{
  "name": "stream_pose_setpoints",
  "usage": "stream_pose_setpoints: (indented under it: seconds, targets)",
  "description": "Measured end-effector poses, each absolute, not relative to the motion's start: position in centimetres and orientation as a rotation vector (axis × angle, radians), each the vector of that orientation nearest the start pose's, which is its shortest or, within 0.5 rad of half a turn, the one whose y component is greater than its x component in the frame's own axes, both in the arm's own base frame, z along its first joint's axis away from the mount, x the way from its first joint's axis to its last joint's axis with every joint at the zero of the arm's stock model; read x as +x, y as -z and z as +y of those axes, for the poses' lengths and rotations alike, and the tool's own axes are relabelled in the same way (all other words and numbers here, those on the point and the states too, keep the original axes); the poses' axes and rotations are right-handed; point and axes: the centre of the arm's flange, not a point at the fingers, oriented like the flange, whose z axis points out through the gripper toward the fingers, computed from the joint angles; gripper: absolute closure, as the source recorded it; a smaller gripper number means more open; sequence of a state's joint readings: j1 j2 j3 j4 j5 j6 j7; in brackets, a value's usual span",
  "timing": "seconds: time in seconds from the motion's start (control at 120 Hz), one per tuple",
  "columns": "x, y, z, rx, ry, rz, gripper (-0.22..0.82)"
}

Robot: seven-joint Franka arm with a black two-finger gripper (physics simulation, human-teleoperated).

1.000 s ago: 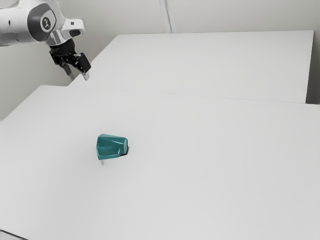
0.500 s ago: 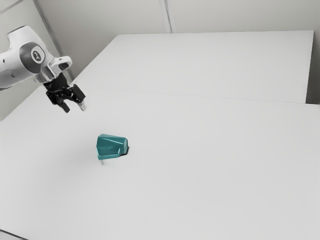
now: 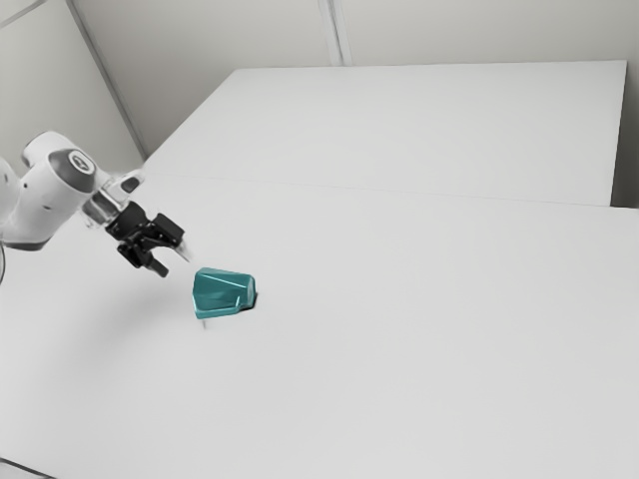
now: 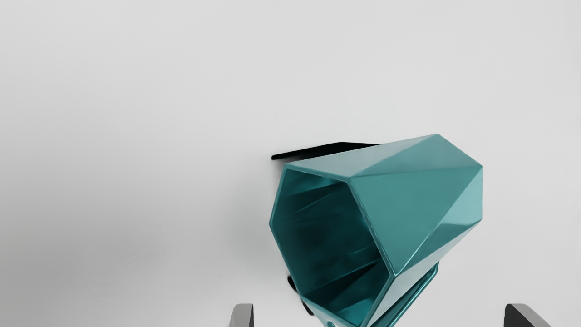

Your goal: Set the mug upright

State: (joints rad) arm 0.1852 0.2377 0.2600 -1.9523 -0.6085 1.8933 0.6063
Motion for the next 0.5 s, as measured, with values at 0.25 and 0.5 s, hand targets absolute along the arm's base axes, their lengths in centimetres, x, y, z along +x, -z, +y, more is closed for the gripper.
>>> stream_pose_setpoints:
  seconds: [0.25, 0.5]
  targets:
    - [53.0, -30.9, 20.1, 2.456, -0.006, 0.225, 0.00]
    - [53.6, -29.0, 19.2, 2.365, -0.023, 0.253, 0.00]
